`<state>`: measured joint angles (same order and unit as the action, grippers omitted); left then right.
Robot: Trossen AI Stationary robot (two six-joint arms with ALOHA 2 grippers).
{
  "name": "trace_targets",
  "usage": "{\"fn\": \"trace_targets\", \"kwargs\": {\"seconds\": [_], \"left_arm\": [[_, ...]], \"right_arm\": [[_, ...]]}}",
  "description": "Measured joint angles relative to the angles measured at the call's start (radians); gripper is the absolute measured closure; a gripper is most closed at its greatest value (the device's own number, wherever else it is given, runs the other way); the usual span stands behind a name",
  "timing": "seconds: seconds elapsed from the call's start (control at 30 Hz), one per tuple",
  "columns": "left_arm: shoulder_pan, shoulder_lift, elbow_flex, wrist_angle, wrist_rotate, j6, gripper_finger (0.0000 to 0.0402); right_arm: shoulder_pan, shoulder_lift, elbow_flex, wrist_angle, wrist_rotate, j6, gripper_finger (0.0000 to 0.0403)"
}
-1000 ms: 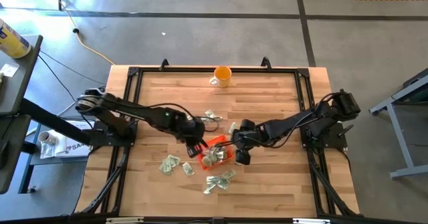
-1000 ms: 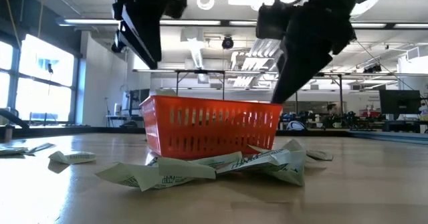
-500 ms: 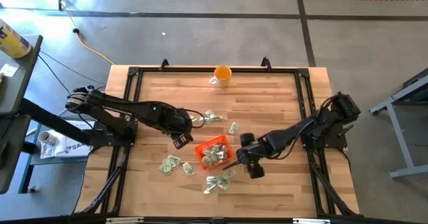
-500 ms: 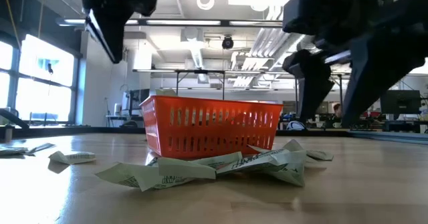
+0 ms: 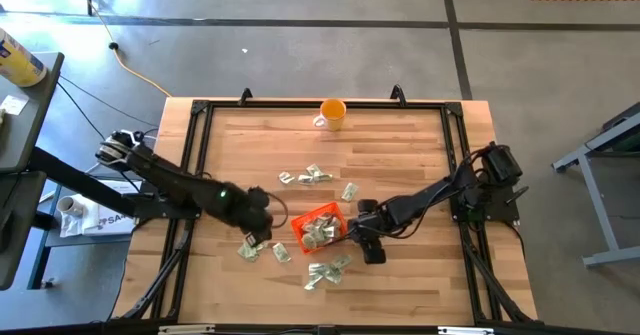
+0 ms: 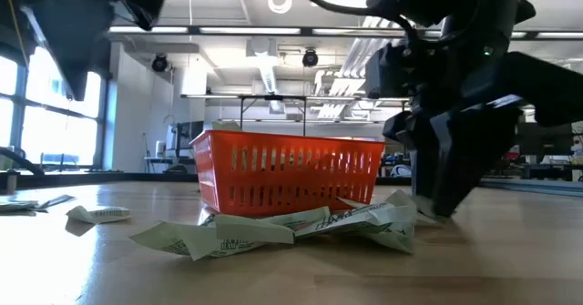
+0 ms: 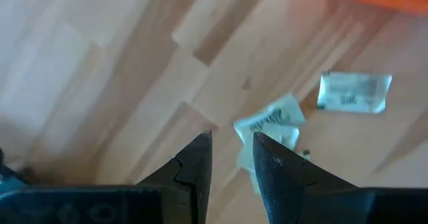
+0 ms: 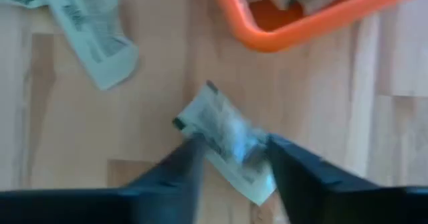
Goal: Pick and place Stevia / Truvia into bins
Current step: Put the stevia packet into the bin
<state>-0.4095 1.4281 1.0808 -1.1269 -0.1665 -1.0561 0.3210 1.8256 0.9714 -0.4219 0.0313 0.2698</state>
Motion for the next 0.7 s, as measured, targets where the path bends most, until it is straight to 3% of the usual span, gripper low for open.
{"fn": "trace_targets", "kwargs": {"seconds": [0.13, 0.2, 0.33, 0.47, 0.57, 0.7], "left_arm": [[-0.074, 0.0, -0.044, -0.001, 0.002, -0.122, 0.0257], [-0.108, 0.0, -0.068, 0.005, 0.003, -0.182, 0.0257], [-0.159, -0.008, -0.132, 0.112, 0.066, -0.268, 0.0257], [-0.186, -0.04, -0.213, 0.342, 0.104, -0.317, 0.0257], [-0.188, -0.058, -0.26, 0.396, 0.072, -0.368, 0.0257], [-0.186, -0.063, -0.302, 0.392, 0.059, -0.399, 0.0256]], "right_arm": [[-0.011, -0.023, 0.0, -0.059, -0.024, 0.036, 0.036], [-0.014, -0.048, -0.003, -0.099, -0.043, 0.07, 0.0389], [-0.013, -0.143, -0.012, -0.14, -0.05, 0.173, 0.0373], [-0.022, -0.252, 0.021, -0.101, -0.007, 0.225, 0.039], [-0.056, -0.262, 0.068, -0.038, -0.033, 0.182, 0.0395], [-0.115, -0.202, 0.139, 0.023, -0.125, 0.159, 0.0355]]}}
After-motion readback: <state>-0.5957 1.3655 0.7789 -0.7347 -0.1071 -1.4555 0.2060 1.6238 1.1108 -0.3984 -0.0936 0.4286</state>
